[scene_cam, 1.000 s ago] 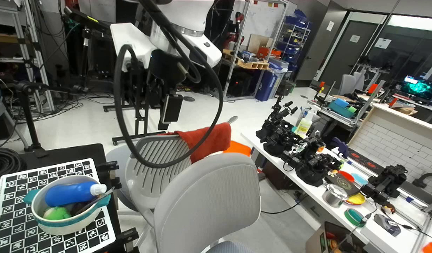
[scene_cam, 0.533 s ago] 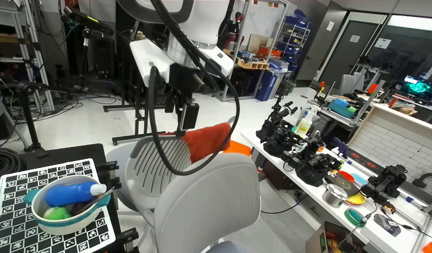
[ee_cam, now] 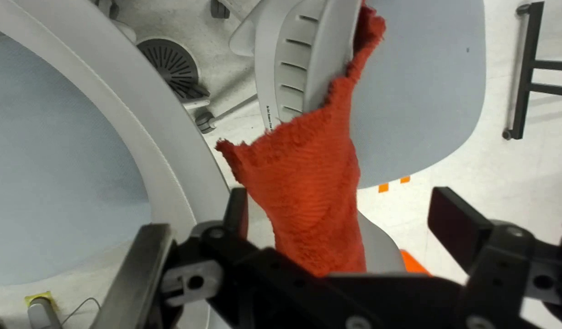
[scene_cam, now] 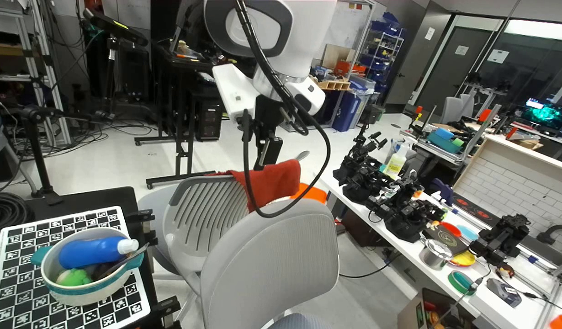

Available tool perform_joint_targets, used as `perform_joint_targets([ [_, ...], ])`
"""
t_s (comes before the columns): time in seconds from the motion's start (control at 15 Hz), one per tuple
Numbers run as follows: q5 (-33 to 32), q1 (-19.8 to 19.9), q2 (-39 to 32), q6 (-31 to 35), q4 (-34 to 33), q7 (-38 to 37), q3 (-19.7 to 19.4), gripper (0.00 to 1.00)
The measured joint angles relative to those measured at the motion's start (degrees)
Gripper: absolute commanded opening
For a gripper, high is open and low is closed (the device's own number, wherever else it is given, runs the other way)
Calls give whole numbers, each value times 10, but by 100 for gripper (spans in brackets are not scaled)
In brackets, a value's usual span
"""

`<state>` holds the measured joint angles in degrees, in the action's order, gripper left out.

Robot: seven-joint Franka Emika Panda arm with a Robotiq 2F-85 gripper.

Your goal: Shift the orange towel to the chair on the right, then back to the one on the left

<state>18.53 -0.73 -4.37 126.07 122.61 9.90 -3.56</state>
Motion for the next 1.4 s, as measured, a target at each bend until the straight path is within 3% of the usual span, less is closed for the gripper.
perform_joint_targets([
  [0.47, -3, 0, -110, -37, -99, -55, 23, 100],
  [0.53, -7, 1, -126, -42, -110, -59, 23, 75],
  [0.67, -15, 5, -156, -58, -134, -67, 23, 68],
  [1.2, -28, 10, -201, -103, -189, -80, 26, 7],
  [1.33, -28, 10, -201, -105, -192, -81, 30, 0],
  [1.4, -28, 10, -201, -105, -193, -81, 32, 4],
])
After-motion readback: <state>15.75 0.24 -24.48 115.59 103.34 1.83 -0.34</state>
